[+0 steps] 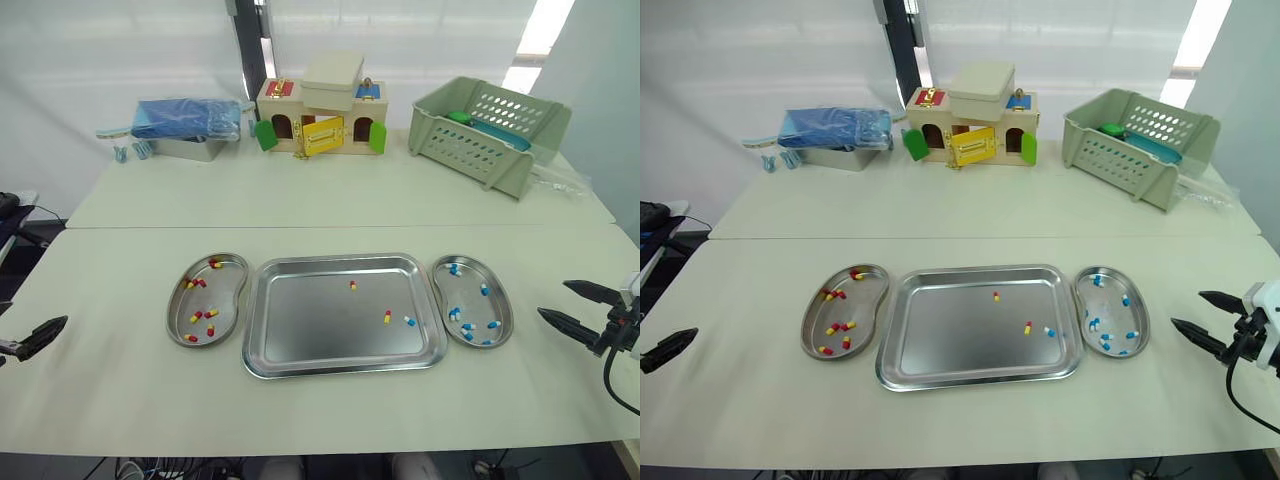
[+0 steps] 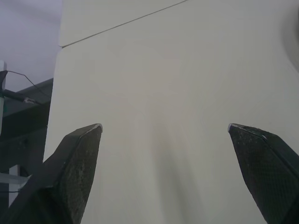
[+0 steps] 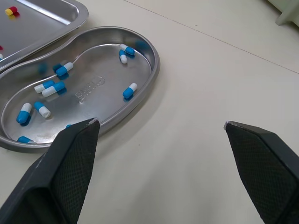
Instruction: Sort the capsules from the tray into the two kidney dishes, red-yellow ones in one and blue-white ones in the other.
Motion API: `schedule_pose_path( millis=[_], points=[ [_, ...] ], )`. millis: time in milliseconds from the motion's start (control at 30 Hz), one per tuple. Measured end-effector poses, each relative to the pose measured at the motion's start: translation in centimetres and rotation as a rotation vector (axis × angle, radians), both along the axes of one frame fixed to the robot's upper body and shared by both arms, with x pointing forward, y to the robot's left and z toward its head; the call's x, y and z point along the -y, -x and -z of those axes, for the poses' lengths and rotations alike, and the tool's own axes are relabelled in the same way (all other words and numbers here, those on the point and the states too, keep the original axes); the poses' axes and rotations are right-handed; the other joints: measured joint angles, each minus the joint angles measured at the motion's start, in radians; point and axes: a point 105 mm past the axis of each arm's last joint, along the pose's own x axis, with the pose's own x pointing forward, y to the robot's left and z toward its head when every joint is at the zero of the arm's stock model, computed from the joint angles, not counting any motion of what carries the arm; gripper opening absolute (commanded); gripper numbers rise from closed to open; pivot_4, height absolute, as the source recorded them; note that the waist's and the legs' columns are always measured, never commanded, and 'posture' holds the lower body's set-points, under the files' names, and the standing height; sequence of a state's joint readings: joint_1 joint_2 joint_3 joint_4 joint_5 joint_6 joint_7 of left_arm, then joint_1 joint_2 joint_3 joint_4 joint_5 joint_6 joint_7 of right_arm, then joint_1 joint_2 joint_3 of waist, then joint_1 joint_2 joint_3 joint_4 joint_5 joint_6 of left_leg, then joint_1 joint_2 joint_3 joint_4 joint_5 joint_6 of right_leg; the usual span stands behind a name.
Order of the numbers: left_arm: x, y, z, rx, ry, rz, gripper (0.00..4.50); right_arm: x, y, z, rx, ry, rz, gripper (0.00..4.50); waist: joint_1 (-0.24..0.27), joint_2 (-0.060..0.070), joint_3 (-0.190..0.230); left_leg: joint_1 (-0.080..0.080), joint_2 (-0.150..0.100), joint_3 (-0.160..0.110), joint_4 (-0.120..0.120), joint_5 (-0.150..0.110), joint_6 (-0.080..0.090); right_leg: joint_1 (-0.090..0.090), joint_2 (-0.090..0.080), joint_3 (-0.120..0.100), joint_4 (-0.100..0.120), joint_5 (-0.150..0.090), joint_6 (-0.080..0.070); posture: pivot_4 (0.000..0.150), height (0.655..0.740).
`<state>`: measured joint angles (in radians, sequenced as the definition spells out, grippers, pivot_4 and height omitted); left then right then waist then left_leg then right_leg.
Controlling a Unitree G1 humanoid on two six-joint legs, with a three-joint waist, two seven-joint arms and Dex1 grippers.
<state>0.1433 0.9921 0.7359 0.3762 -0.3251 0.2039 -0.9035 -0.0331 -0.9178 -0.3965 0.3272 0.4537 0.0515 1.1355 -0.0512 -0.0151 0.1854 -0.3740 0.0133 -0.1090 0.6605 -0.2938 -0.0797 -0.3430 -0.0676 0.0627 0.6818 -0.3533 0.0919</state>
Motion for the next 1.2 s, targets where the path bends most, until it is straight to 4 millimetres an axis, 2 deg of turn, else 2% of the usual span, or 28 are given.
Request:
schedule_pose_path(
  millis=[200, 300, 433, 467, 600, 667, 767, 833, 867, 1133, 1200],
  points=[
    [0.4, -0.2, 0.1, 0.023, -0.001, 0.013, 4.48, -0.1, -0.1, -0.2, 0.008, 0.001, -0.004, 4.50, -0.001, 0.000, 0.000, 0.000, 0.000, 0.000, 0.000, 0.000, 0.000, 0.000, 0.000, 0.000, 0.000, 0.000, 0.000, 0.150, 0.7400],
    [2.3, -0.9, -0.3, 0.078, 0.037, 0.072, 4.48, -0.4, 0.5, 0.2, 0.004, 0.000, -0.022, 4.50, 0.004, 0.000, 0.000, -0.001, 0.000, -0.001, 0.000, 0.000, 0.000, 0.000, 0.000, -0.001, 0.000, 0.000, 0.000, 0.150, 0.7400],
    [6.2, -2.1, -1.5, 0.106, 0.035, 0.225, 4.48, -3.4, 2.2, 0.6, 0.018, -0.040, -0.121, 4.50, 0.006, 0.000, 0.000, -0.001, 0.000, -0.001, 0.000, 0.000, 0.000, 0.000, 0.000, -0.001, 0.000, 0.000, 0.000, 0.150, 0.7400],
    [7.7, -2.5, -1.6, 0.099, 0.030, 0.289, 4.48, -4.8, 3.2, 0.7, 0.010, -0.059, -0.163, 4.50, 0.007, 0.001, 0.000, -0.002, 0.000, -0.001, 0.000, 0.000, 0.000, 0.000, 0.000, -0.001, 0.000, 0.000, 0.000, 0.150, 0.7400],
    [12.7, -3.8, -0.7, 0.039, 0.081, 0.487, 4.48, -9.5, 6.3, 1.2, -0.024, -0.126, -0.295, 4.50, 0.011, 0.001, -0.001, -0.001, 0.000, -0.001, 0.000, 0.000, 0.000, 0.001, 0.000, -0.001, 0.000, 0.000, 0.000, 0.150, 0.7400],
    [14.9, -4.6, -0.4, 0.017, 0.096, 0.565, 4.48, -11.5, 7.0, 1.2, -0.020, -0.153, -0.345, 4.50, 0.014, 0.001, -0.001, -0.001, 0.000, -0.001, 0.001, 0.000, 0.000, 0.001, 0.000, -0.001, 0.000, 0.000, 0.000, 0.150, 0.7400],
    [19.5, -6.3, -0.9, 0.030, 0.109, 0.727, 4.48, -14.6, 8.2, 1.4, 0.005, -0.223, -0.379, 4.50, 0.018, 0.000, -0.001, -0.001, 0.000, -0.001, 0.001, 0.000, 0.000, 0.001, 0.000, 0.000, 0.000, 0.000, 0.000, 0.150, 0.7400],
    [21.5, -6.8, -0.8, 0.030, 0.120, 0.796, 4.48, -15.5, 8.7, 1.4, 0.011, -0.254, -0.371, 4.50, 0.019, 0.000, -0.001, -0.001, 0.000, -0.001, 0.001, 0.000, 0.000, 0.001, 0.000, 0.000, -0.001, 0.000, 0.000, 0.150, 0.7400],
    [23.3, -7.1, -0.8, 0.035, 0.134, 0.854, 4.48, -16.2, 9.0, 1.5, 0.017, -0.270, -0.362, 4.50, 0.019, 0.000, -0.001, -0.001, 0.000, -0.001, 0.001, 0.000, 0.000, 0.001, 0.000, -0.001, -0.001, 0.000, 0.000, 0.150, 0.7400],
    [30.1, -8.0, 0.5, -0.013, 0.120, 1.112, 4.48, -17.9, 10.2, 3.5, 0.053, -0.262, -0.347, 4.50, 0.019, 0.000, -0.001, 0.000, 0.000, -0.001, 0.002, 0.000, 0.000, 0.001, 0.001, 0.000, 0.000, 0.000, 0.000, 0.150, 0.7400],
    [31.7, -9.0, 0.7, -0.007, 0.119, 1.137, 4.48, -17.9, 10.1, 3.7, 0.073, -0.274, -0.320, 4.50, 0.019, 0.000, -0.001, 0.000, 0.000, -0.002, 0.002, 0.000, 0.000, 0.001, 0.001, -0.001, 0.000, 0.000, 0.000, 0.150, 0.7400]
  ],
)
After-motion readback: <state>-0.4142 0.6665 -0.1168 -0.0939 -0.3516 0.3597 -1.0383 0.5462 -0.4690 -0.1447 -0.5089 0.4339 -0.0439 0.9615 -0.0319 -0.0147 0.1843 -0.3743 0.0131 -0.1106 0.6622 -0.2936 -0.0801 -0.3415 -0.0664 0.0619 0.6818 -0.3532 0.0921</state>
